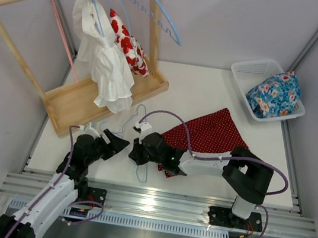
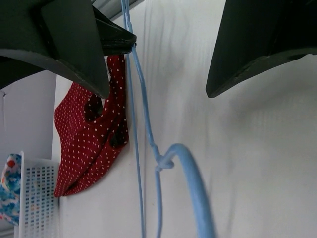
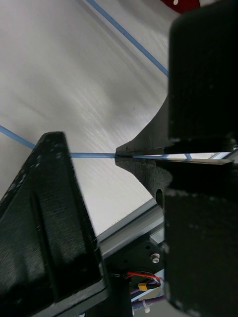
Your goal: Place the skirt on the hanger
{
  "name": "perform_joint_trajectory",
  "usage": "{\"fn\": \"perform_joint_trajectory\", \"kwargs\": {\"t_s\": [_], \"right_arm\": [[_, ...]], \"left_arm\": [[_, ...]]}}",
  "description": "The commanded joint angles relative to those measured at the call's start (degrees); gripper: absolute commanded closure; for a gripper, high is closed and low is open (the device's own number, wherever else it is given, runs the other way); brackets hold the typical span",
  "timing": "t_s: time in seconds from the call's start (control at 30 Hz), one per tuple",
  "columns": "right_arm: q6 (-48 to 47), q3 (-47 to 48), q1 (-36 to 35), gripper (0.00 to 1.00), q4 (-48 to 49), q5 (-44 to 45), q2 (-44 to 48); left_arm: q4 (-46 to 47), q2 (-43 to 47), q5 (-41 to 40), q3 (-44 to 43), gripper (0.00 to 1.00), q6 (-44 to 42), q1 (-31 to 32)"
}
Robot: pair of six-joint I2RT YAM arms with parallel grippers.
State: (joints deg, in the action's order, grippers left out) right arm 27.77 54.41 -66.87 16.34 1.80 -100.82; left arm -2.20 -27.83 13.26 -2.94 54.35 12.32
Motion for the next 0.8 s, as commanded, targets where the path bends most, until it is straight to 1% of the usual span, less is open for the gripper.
{"fn": "perform_joint_trajectory", "kwargs": {"t_s": [0.0, 0.07, 0.1, 0.13, 0.27, 0.47, 0.57, 0.6, 0.67, 0.7, 0.77], "right_arm": [[0.62, 0.61, -0.45, 1.00, 3.96, -1.01, 1.23], [0.53, 0.52, -0.45, 1.00, 4.14, -1.10, 1.58], [0.53, 0.52, -0.45, 1.00, 4.31, -1.10, 1.76], [0.53, 0.52, -0.45, 1.00, 4.32, -1.01, 1.94], [0.44, 0.43, -0.54, 1.00, 4.49, -1.10, 2.29], [-0.26, 1.05, -0.54, 1.00, 4.67, -5.67, 1.59], [-0.87, 1.48, -0.45, 1.00, 4.41, -7.16, 1.59], [-0.96, 1.75, -0.45, 1.00, 4.32, -7.34, 1.50], [-1.14, 1.92, -0.37, 1.00, 4.23, -8.22, 1.06], [-1.14, 1.93, -0.37, 1.00, 4.23, -8.31, 0.97], [-1.05, 2.36, -0.19, 1.00, 3.79, -8.66, 0.53]], "left_arm": [[5.71, -3.00, -1.55, -1.72, 0.17, -1.44, 3.23], [6.67, -4.94, -3.14, -1.72, 0.23, -0.22, 4.64], [6.85, -5.91, -4.02, -1.63, 0.31, 0.32, 5.78], [6.85, -7.57, -6.29, -1.63, 0.35, 0.76, 6.40], [6.67, -8.29, -11.66, -1.63, 0.47, 3.83, 10.09], [7.56, -5.83, -16.24, -1.63, 0.55, 4.45, 11.94], [8.96, -5.83, -16.33, -1.81, 0.60, 4.19, 11.94], [9.49, -6.09, -16.33, -1.89, 0.68, 4.10, 12.03], [10.63, -6.35, -15.81, -1.98, 0.75, 4.19, 12.03], [10.81, -6.79, -15.63, -2.24, 0.86, 4.19, 12.03], [11.07, -7.14, -15.10, -2.86, 0.97, 3.75, 12.20]]}}
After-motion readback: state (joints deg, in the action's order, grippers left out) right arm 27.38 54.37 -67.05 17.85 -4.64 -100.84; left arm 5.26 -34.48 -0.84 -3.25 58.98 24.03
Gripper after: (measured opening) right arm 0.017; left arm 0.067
